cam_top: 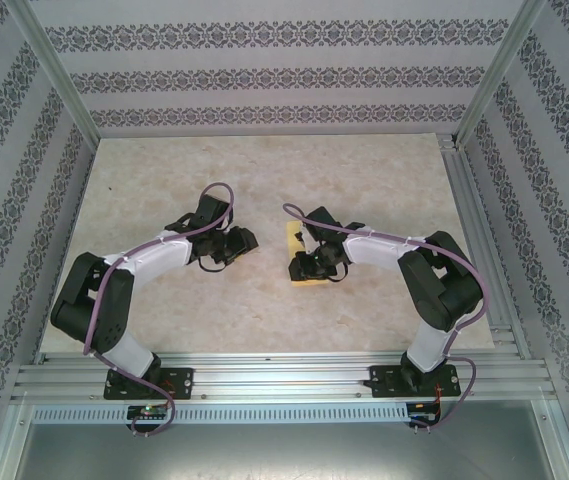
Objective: Fold a paper plane with a square sheet of paper (pick it up from the middle)
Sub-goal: Fold the triangle a second time at the center of the table.
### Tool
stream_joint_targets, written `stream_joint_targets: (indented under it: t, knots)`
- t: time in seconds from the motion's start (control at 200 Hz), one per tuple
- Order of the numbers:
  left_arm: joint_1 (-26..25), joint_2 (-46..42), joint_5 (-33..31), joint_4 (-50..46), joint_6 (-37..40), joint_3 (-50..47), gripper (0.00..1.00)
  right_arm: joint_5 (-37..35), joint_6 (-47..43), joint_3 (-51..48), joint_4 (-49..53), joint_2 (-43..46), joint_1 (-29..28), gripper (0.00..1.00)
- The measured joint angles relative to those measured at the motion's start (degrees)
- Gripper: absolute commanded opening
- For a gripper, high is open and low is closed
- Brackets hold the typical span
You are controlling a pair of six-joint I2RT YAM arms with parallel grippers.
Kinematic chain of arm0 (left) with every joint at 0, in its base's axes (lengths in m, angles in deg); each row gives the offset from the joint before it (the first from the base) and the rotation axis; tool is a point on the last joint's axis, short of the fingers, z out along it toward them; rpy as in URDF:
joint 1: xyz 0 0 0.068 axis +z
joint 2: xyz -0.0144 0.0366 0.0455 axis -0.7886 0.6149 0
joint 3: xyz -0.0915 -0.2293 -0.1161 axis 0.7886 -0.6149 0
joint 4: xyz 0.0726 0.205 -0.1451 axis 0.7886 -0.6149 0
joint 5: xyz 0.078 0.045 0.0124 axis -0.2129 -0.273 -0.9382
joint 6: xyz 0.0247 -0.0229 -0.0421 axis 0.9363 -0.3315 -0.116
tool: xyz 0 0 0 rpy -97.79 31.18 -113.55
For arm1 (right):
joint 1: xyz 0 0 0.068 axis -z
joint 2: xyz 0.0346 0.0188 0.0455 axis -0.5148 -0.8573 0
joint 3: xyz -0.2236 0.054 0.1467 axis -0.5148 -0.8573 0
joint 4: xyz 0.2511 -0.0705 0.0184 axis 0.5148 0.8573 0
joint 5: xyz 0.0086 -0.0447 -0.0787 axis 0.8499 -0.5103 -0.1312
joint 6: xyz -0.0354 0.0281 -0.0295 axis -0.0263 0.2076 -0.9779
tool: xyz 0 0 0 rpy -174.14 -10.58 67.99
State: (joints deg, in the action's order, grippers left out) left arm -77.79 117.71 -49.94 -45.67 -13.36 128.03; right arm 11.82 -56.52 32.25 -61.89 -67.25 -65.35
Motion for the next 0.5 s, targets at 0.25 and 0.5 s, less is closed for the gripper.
stream_joint_targets:
  t: [0.25, 0.5]
  knots:
    - [-3.21, 6.36, 3.1, 1.64, -0.24, 5.49, 0.4, 1.51, 0.37, -1.97, -1.7, 0.79, 1.75, 0.33]
    - [-6.05, 11.04, 4.5, 3.02, -1.88, 8.59, 0.36, 2.49, 0.59, -2.62, -2.78, 2.19, 2.82, 0.27]
